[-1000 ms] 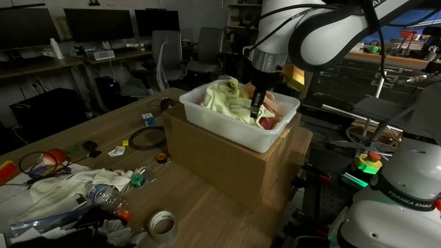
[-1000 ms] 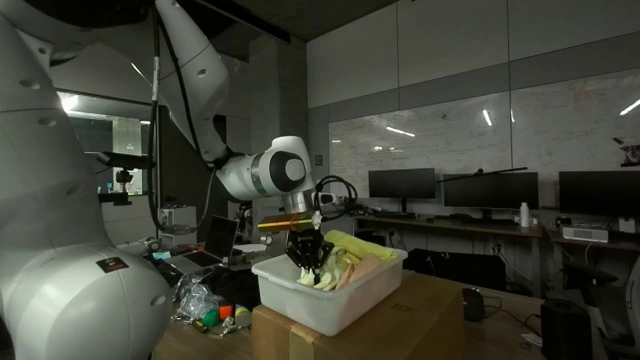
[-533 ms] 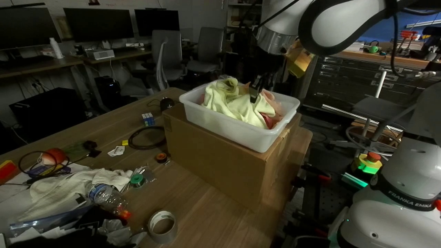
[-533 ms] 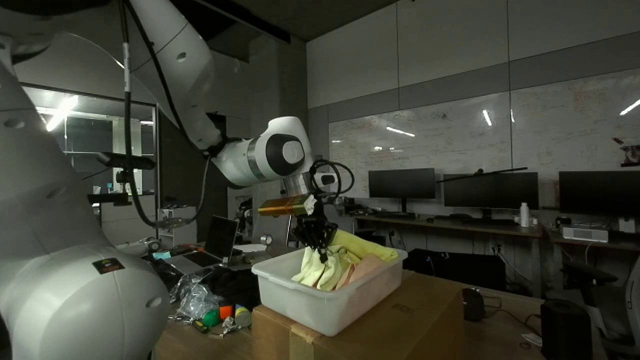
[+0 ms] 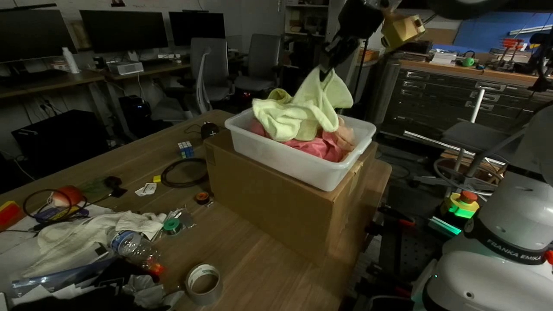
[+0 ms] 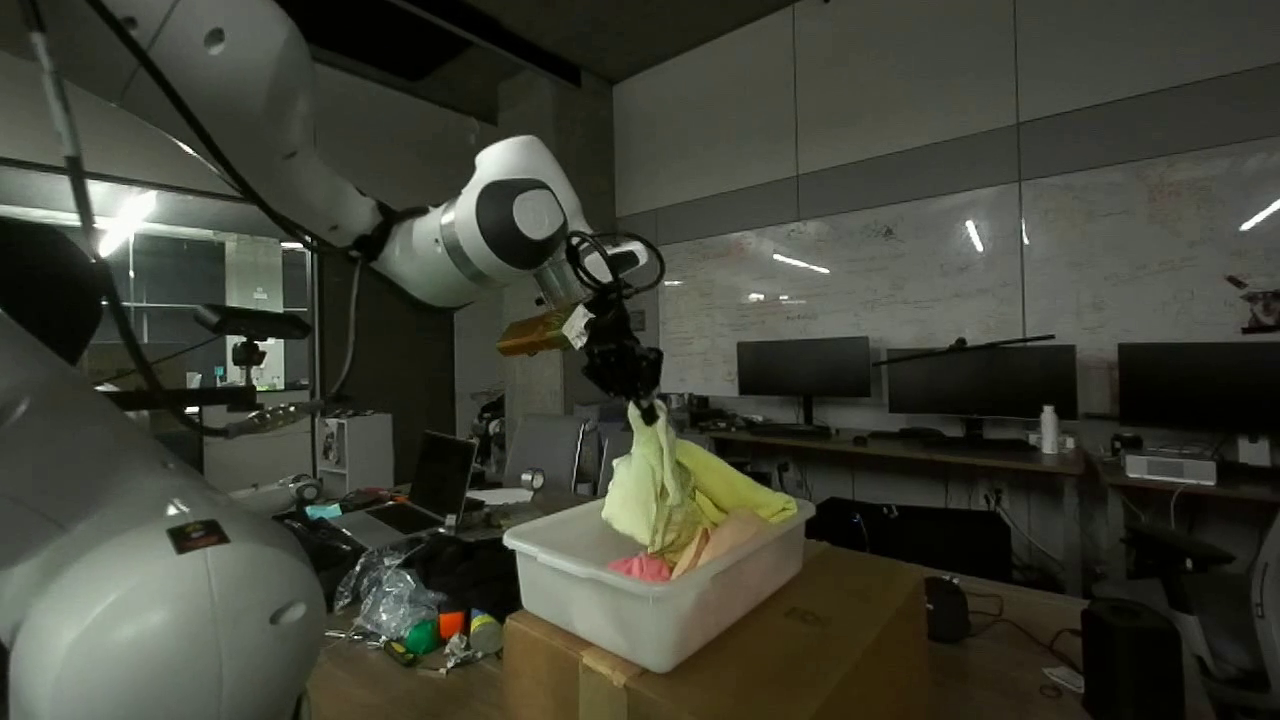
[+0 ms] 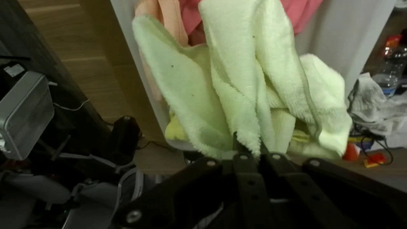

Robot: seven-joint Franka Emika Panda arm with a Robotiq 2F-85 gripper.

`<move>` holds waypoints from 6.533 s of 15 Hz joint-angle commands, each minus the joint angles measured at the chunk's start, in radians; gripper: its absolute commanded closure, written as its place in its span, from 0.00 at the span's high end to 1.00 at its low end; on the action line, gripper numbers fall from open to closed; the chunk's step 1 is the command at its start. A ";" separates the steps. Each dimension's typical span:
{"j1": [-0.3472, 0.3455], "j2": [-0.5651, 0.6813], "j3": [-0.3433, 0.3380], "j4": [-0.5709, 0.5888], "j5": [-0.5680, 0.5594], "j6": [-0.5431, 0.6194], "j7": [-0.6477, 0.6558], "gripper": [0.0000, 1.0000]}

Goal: Remove the towels from the white bowl

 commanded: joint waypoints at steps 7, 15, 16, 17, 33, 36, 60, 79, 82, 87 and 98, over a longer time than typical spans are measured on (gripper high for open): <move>-0.031 -0.451 0.126 0.020 0.015 -0.194 0.133 0.05; -0.043 -0.576 0.195 0.127 0.008 -0.372 0.120 0.05; -0.042 -0.560 0.201 0.131 0.009 -0.367 0.118 0.04; -0.040 -0.548 0.205 0.135 0.012 -0.365 0.116 0.04; 0.072 -0.012 0.216 0.389 -0.057 -0.324 -0.147 0.04; 0.126 0.048 0.221 0.434 -0.067 -0.350 -0.209 0.04; 0.452 0.425 0.393 0.700 -0.269 -0.636 -0.487 0.04; 0.460 0.836 0.277 1.314 0.205 -1.082 -0.763 0.04; 0.472 0.842 0.278 1.328 0.172 -1.085 -0.751 0.30; 0.467 0.813 0.283 1.279 0.060 -1.061 -0.749 0.58; 0.283 0.534 0.078 0.754 -0.061 -0.595 -0.572 1.00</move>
